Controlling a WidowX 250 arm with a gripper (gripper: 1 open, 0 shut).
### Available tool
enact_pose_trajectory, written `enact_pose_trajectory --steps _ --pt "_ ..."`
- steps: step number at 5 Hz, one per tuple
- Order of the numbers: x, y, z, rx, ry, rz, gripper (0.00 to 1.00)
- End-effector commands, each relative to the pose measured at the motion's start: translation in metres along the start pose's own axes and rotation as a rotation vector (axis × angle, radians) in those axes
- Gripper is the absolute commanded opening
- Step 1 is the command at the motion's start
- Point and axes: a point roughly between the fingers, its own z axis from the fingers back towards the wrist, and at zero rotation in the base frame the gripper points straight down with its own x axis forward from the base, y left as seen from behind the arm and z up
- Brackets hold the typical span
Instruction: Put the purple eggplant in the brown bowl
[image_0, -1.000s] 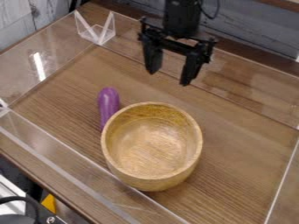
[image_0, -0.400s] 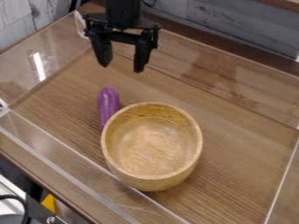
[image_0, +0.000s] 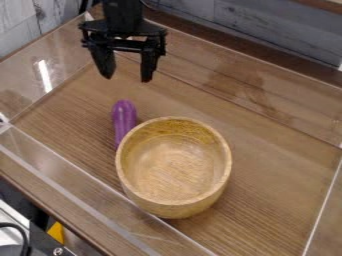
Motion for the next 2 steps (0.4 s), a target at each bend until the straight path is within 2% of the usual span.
enact_pose_trajectory --steps 1,2 --pt "0.005 0.004 0.000 -0.001 -0.033 0.033 1.00" --pt "0.010 0.010 -0.011 -0.006 -0.040 0.078 1.00"
